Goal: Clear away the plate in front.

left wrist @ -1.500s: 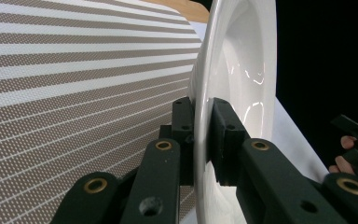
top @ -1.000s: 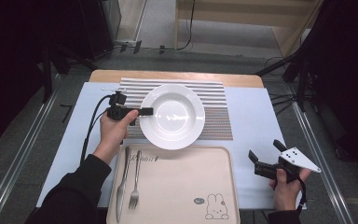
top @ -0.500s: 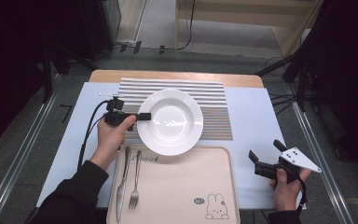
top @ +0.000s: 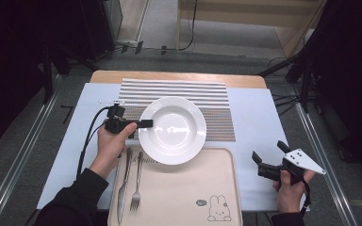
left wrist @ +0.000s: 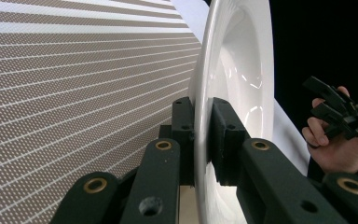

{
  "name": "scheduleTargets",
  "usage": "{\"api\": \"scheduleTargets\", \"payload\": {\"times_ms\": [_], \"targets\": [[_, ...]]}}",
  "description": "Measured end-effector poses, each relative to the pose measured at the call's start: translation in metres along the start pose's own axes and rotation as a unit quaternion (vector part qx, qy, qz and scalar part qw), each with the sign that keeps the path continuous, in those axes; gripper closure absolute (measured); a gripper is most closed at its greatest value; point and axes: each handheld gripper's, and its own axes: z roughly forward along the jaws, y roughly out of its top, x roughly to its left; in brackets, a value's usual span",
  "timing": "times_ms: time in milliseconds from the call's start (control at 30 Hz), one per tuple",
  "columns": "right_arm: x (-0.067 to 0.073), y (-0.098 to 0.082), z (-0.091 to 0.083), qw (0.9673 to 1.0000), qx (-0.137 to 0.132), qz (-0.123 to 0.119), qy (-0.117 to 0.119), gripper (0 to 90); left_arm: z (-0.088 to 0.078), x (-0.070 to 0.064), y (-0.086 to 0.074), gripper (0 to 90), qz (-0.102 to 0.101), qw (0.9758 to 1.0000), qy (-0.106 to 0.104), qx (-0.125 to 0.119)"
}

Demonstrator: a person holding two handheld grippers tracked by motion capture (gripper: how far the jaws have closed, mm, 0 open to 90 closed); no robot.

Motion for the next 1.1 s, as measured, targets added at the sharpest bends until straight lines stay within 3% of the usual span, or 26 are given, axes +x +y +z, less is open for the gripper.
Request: {"api": "scheduleTargets", "payload": {"times_ms": [1100], "targets": [[0.002, 0.0, 0.001, 1.0, 0.001, -0.004, 0.001, 0.0, -0.008, -0.026, -0.041, 81.0, 0.015, 0.9994, -0.03, 0.006]]}}
